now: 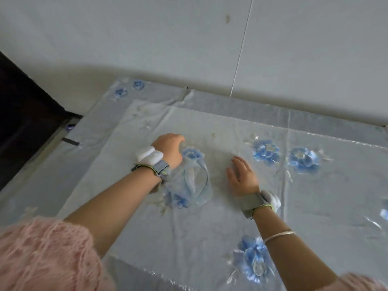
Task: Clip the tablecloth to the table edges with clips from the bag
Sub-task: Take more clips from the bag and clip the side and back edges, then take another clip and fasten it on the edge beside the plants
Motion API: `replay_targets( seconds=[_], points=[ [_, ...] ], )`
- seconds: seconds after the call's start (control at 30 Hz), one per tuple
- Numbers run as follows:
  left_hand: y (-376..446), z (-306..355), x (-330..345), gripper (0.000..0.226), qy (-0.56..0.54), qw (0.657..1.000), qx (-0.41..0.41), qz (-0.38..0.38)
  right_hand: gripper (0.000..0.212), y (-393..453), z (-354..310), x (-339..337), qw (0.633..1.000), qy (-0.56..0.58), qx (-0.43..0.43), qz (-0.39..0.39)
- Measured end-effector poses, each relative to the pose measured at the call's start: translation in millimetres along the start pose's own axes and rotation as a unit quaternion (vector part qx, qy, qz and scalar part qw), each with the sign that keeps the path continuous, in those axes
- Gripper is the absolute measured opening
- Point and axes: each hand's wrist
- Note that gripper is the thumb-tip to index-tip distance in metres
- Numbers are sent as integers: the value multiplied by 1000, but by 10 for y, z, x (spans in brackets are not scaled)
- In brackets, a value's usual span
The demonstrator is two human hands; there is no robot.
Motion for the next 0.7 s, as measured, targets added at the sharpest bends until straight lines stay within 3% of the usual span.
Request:
replay_targets(
  seconds=[0.1,0.23,0.3,0.4,0.5,0.57,0.63,0.7],
  points=[
    [-165,-395,136,59,-41,998,-11,-38,28,-68,11,83,997,51,3,51],
    [-279,-540,445,73,-48,983,105,-143,33,-89,56,94,988,130,26,80],
    [-269,-528,517,82,-16,975,125,-181,39,-98,29,82,981,179,41,67],
    [-271,-524,599,98,50,966,122,-224,32,-58,78,119,923,372,100,0],
    [-261,-451,714,90,48,975,122,-181,62,-27,158,148,797,555,174,-159],
    [-291,-440,721,71,31,987,108,-117,64,-30,102,209,750,592,199,-217],
    [-286,-380,712,54,-8,990,121,-74,61,-14,127,207,737,611,198,-210],
    [-308,-315,651,46,-88,983,154,-40,54,-50,92,234,754,596,198,-193]
  ],
)
Point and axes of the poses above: each hand's wrist, its own y-axis towards the middle knuckle, its own x-axis out of the palm, z = x × y, and after that the axes turned 15 degrees about x, right-handed
